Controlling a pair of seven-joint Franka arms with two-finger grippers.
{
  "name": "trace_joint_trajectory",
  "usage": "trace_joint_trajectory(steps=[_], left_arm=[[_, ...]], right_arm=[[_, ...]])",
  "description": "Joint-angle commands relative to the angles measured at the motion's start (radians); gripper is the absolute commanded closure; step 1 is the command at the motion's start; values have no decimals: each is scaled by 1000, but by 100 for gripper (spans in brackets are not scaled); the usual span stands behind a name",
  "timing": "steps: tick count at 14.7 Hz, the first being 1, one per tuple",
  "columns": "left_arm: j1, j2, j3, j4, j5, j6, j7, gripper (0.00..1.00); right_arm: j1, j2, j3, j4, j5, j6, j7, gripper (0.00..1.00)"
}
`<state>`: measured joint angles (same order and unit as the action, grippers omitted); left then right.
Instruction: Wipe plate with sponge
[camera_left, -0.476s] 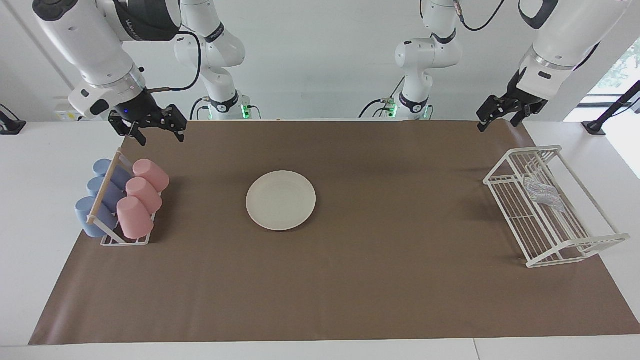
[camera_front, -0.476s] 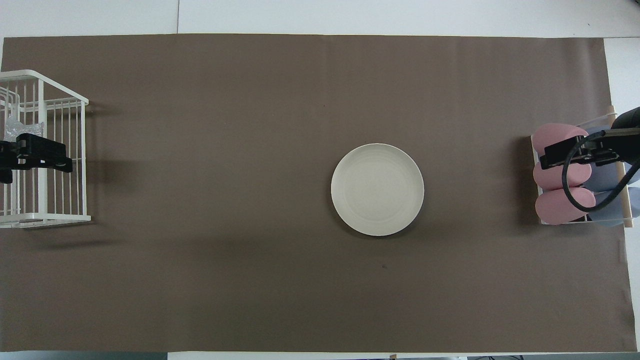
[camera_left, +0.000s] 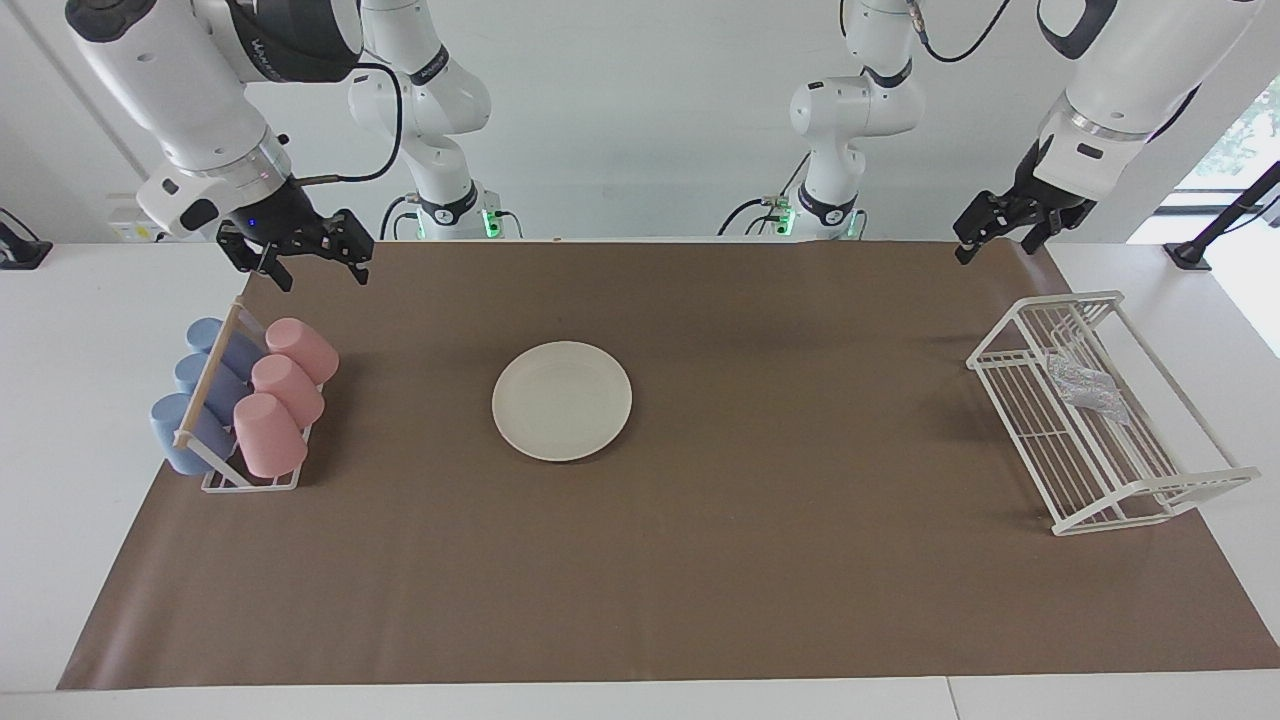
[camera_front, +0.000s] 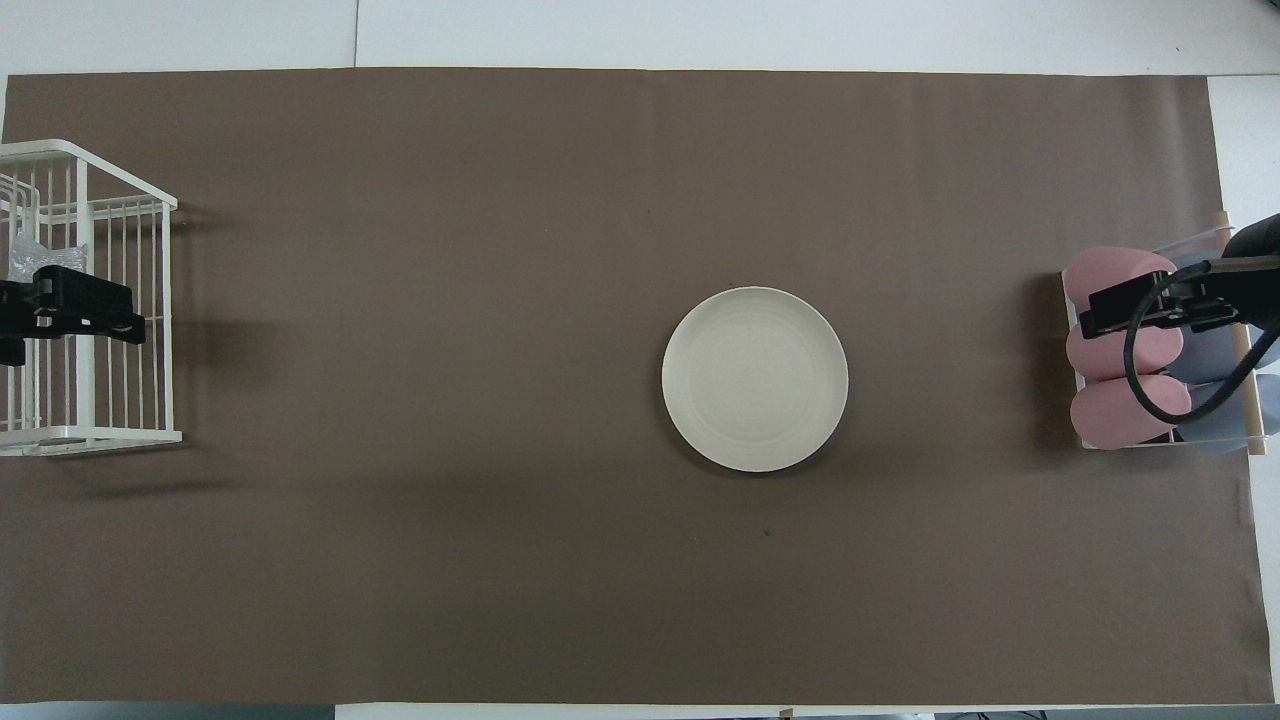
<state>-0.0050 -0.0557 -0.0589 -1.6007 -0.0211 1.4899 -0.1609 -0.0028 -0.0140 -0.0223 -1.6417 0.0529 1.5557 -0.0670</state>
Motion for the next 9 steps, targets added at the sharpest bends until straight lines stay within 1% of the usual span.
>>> trace_joint_trajectory(steps=[1,5,8,9], left_arm=[[5,8,-1,13,-8,4,3,0],[8,4,-1,1,9,15,4,0],[0,-1,-2,-25,96,24,-5,0],[-6,-4,-2,-44,143,42,-5,0]], right_arm=[[0,3,2,5,8,4,13,0],[0,2,2,3,8,1,12,0],[0,2,2,3,8,1,12,0],[0,2,1,3,7,3,12,0]])
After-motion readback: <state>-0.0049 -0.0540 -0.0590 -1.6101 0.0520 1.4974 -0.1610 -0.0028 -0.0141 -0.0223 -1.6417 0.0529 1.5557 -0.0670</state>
